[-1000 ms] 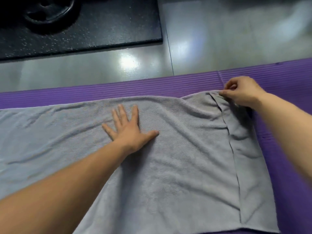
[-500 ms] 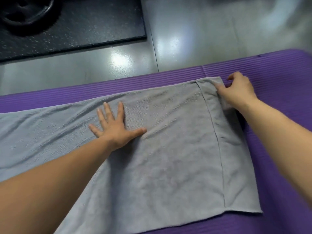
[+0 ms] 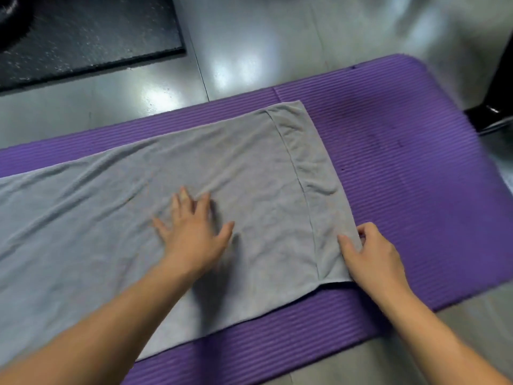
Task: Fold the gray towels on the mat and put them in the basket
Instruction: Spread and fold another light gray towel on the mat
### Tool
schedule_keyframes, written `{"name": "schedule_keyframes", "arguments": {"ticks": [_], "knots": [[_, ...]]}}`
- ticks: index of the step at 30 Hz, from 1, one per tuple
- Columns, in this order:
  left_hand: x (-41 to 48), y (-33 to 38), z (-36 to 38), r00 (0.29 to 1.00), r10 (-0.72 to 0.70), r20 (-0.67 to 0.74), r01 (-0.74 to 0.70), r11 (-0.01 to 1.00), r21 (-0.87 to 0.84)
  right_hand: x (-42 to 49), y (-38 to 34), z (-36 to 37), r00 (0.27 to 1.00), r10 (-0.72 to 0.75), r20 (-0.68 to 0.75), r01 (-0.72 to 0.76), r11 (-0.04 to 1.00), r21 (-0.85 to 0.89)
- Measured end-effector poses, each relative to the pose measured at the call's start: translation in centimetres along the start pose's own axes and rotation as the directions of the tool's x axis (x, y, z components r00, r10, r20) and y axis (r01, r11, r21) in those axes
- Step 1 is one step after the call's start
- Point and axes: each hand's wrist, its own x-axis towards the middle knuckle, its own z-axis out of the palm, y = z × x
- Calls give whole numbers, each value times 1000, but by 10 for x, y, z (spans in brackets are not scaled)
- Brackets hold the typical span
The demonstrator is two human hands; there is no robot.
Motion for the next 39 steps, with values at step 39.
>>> {"name": "schedule_keyframes", "arguments": {"ticks": [39], "knots": [[-93,-473,-187,921,-380,-85,370,923,-108,-138,-488,216,80,-796,600,984,-31,-173]]}}
